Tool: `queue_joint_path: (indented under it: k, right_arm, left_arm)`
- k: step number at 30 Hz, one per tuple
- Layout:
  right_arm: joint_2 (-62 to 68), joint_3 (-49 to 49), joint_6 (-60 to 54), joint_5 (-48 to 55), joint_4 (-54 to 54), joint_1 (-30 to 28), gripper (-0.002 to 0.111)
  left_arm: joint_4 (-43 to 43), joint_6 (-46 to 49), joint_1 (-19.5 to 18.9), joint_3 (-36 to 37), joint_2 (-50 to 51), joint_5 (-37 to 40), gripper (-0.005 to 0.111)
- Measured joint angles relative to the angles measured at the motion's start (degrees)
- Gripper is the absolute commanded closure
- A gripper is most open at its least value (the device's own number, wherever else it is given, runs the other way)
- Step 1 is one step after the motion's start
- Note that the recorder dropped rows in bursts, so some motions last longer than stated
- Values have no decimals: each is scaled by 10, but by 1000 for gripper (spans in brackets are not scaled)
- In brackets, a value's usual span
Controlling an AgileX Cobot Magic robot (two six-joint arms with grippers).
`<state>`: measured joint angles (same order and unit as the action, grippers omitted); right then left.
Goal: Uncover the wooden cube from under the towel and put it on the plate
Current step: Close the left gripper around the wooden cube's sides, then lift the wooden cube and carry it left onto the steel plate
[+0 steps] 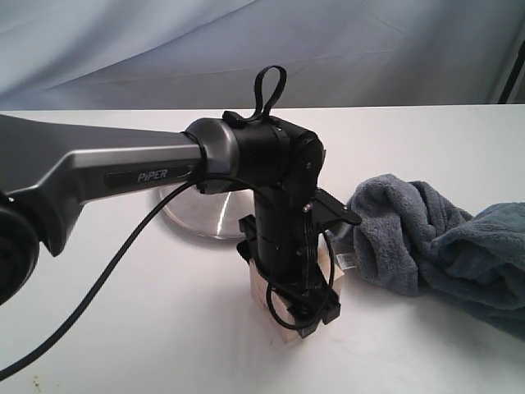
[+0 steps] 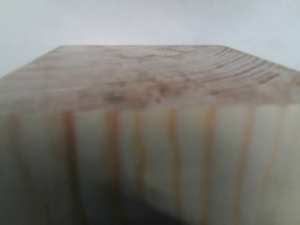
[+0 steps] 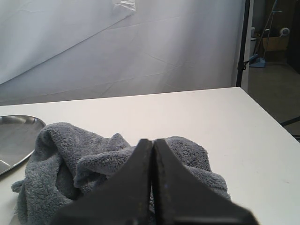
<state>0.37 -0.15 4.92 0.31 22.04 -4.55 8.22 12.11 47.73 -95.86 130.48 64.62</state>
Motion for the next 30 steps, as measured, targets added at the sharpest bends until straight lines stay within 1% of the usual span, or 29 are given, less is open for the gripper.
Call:
queue_joint_path:
  k: [7,15,19,24,27,30]
  right_arm:
    - [0,0,0,0,0,0,105]
    - [0,0,0,0,0,0,105]
    - [0,0,0,0,0,0,105]
    - [0,0,0,0,0,0,105]
    - [0,0,0,0,0,0,105]
    - [0,0,0,0,0,0,105]
  left_arm:
    - [-26,-44,2,0,-5,0,91]
    - [-41,-54,2,2,-10,20,91]
    - [-52,-75,2,3,-27,21,91]
    - [-78,-94,2,3,-57,15,100]
    - [-99,-108,2,3,-70,11,100]
    - [-116,-152,2,3,-79,8,100]
